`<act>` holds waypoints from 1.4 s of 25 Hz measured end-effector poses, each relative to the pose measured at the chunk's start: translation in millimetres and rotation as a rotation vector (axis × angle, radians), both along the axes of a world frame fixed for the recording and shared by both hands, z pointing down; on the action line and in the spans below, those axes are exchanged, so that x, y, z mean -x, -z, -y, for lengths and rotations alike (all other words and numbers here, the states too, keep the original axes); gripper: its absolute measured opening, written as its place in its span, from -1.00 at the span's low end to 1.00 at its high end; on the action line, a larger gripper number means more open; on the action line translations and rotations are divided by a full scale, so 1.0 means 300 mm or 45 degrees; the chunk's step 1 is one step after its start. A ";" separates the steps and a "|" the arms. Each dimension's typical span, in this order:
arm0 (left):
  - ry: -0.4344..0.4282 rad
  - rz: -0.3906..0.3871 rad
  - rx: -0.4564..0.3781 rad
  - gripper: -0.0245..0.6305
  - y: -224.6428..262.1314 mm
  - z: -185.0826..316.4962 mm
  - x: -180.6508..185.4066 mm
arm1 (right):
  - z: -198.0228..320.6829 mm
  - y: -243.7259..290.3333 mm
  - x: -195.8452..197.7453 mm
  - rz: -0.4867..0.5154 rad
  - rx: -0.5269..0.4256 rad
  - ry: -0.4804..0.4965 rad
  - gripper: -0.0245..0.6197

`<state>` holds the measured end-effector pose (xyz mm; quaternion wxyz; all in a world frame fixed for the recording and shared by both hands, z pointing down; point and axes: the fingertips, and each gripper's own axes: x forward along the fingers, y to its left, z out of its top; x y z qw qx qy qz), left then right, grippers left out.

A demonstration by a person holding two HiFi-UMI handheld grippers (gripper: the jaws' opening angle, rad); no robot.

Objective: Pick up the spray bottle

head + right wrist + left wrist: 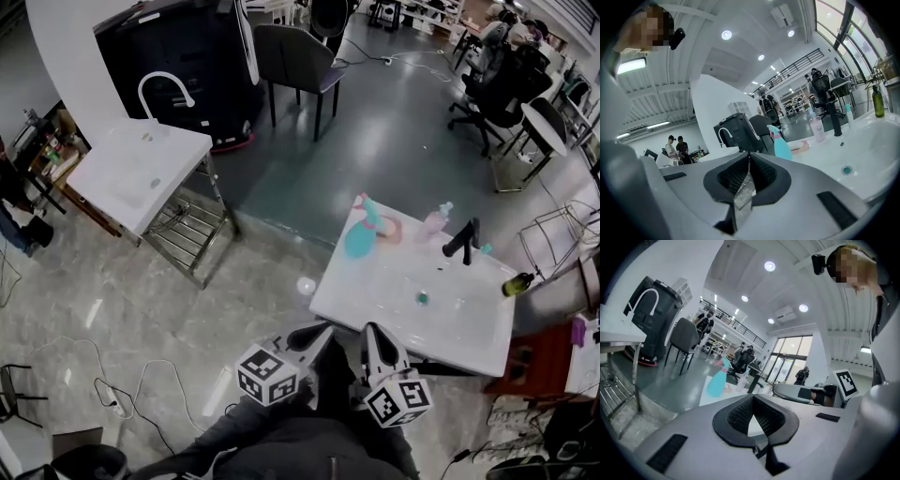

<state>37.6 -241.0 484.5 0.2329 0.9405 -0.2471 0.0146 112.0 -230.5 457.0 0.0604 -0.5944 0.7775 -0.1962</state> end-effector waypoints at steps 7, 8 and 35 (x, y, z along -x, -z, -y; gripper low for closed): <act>0.056 0.007 0.056 -0.92 -0.006 0.124 -0.015 | 0.161 0.032 -0.074 -0.034 -0.003 0.023 -0.89; 0.060 0.008 0.056 -0.92 -0.005 0.149 -0.023 | 0.188 0.032 -0.082 -0.036 -0.001 0.030 -0.89; 0.268 0.049 0.103 -0.92 -0.009 0.655 -0.226 | 0.822 -0.016 -0.214 -0.161 -0.031 0.274 -0.29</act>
